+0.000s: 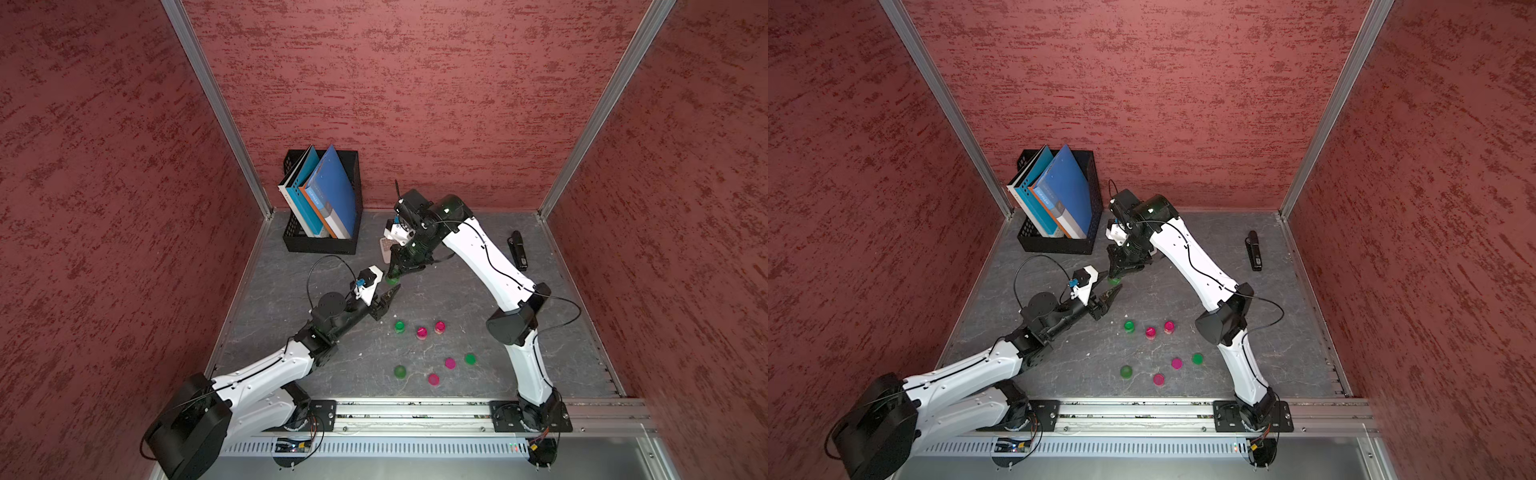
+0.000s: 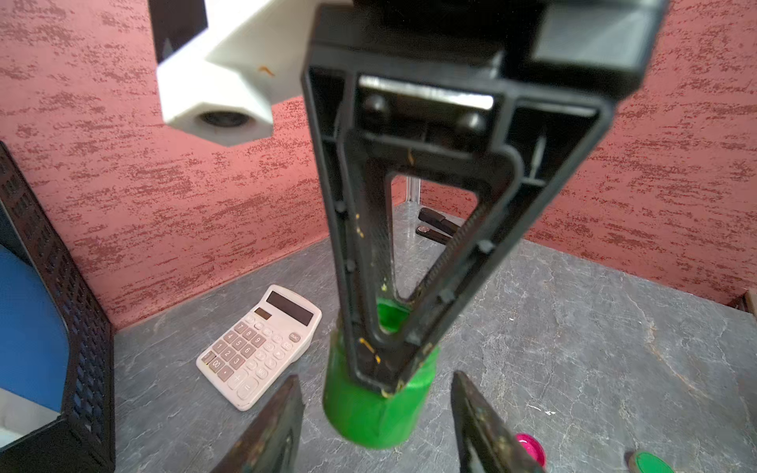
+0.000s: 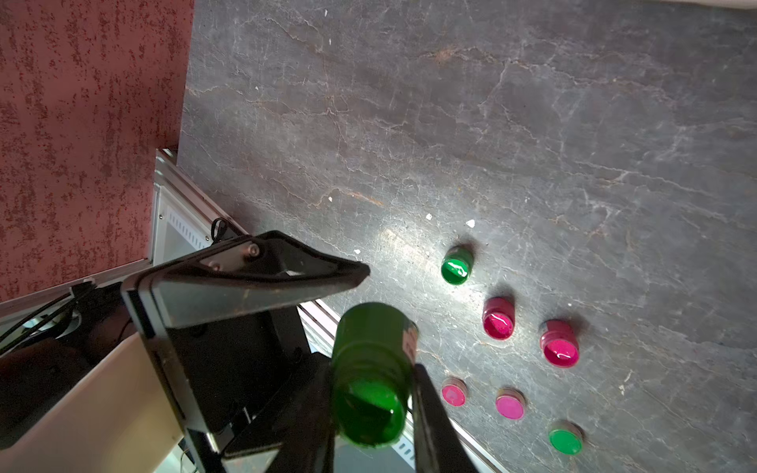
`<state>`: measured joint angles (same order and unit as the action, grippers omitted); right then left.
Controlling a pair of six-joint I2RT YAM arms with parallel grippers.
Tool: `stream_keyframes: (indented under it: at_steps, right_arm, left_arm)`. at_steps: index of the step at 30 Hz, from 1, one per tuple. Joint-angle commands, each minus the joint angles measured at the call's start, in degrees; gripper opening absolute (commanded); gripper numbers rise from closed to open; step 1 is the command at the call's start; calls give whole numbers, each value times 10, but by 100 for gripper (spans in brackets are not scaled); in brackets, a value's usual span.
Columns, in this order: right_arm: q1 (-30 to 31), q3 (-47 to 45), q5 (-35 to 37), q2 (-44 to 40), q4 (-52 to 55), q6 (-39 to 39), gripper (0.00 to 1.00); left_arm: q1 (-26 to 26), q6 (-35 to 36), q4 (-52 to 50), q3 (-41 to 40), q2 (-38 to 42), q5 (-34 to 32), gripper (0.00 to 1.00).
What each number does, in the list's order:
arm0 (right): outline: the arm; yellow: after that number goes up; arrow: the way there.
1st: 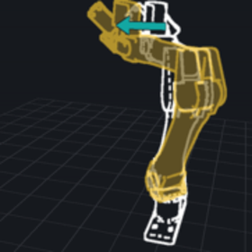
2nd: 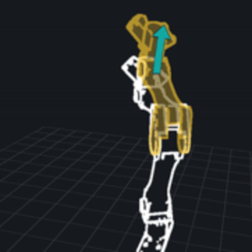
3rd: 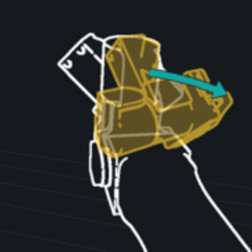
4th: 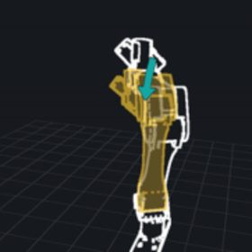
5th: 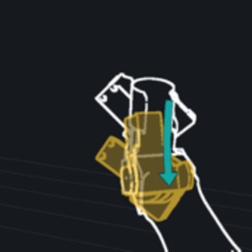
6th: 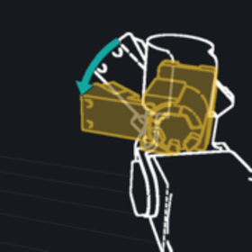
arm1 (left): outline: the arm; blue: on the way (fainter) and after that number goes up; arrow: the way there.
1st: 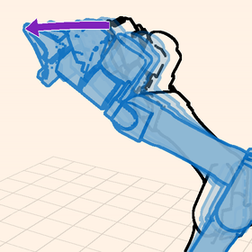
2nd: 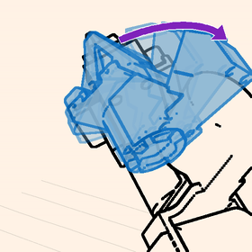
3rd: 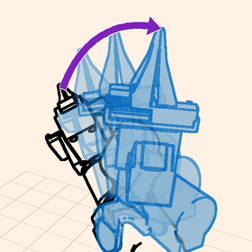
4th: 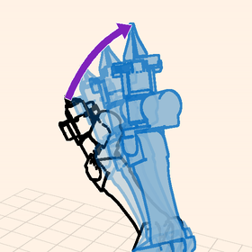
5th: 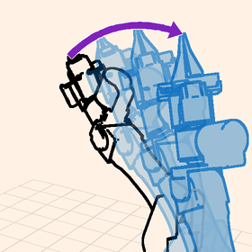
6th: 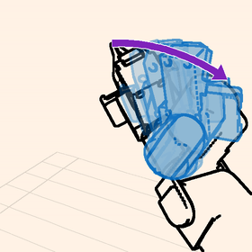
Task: Close the paint jar lid
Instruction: Pick up the paint jar from the center of the board.
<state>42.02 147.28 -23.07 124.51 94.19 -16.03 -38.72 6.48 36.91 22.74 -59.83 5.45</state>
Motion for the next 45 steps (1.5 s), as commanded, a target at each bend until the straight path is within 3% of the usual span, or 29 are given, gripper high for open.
stream_keyframes:
  at_steps: [1, 12, 21, 29, 38, 45]
  right_arm:
    - [4, -2, -12, -7, 82, 5, 25]
    - [6, -3, -16, -7, 78, 4, 25]
    - [6, -5, -18, -7, 74, 2, 24]
    - [7, -9, -19, -7, 73, 2, 25]
    - [9, -17, -22, -8, 68, 2, 25]
    - [9, -16, -17, -14, 61, -2, 34]
  left_arm:
    - [-4, 13, -12, 17, 8, -7, 59]
    - [-6, 12, -28, 21, 7, -5, 44]
    - [-7, 9, -32, 21, 10, -9, 43]
    - [-7, 11, -36, 23, 12, -12, 30]
    - [-8, 8, -32, 21, 14, -16, 31]
    - [-7, 9, -36, 20, 14, -15, 30]
